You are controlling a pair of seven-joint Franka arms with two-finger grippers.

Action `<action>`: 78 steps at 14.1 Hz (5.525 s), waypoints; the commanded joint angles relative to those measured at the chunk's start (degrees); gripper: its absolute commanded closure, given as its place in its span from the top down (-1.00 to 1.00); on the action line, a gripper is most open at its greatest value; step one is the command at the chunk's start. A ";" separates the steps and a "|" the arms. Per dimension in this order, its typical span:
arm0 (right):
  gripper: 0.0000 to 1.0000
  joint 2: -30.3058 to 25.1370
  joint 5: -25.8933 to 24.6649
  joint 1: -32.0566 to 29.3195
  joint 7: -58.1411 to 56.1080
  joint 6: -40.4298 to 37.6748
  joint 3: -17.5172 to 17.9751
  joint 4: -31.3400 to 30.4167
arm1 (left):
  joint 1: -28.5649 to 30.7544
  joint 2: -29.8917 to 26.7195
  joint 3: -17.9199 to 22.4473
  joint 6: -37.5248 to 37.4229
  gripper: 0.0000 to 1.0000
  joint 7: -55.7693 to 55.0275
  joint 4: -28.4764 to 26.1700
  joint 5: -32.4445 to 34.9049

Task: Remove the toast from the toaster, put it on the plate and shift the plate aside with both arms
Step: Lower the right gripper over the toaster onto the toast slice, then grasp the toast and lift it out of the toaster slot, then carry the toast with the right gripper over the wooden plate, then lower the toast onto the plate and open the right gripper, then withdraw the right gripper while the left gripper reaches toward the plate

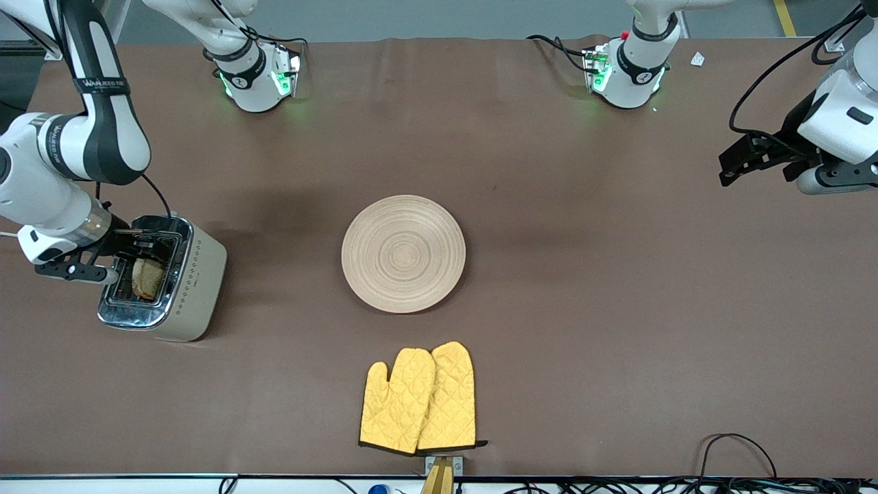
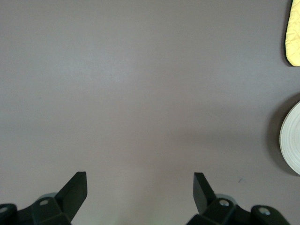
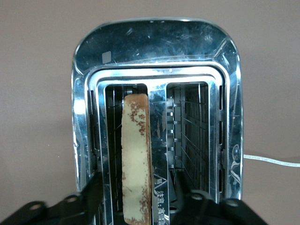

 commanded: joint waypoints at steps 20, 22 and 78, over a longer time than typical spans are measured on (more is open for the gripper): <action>-0.95 -1.67 12.31 9.57 16.69 -29.32 7.84 20.54 | -0.17 0.60 -0.04 -0.70 1.00 0.30 1.38 0.04; -0.98 -1.85 21.05 9.66 17.05 -23.45 8.02 13.94 | 0.01 0.60 -0.13 -0.70 1.00 0.30 1.38 -0.04; 1.00 -10.55 -3.70 15.02 -1.93 -49.79 -8.76 34.48 | -1.84 16.22 -9.25 11.67 1.00 2.40 0.59 -22.70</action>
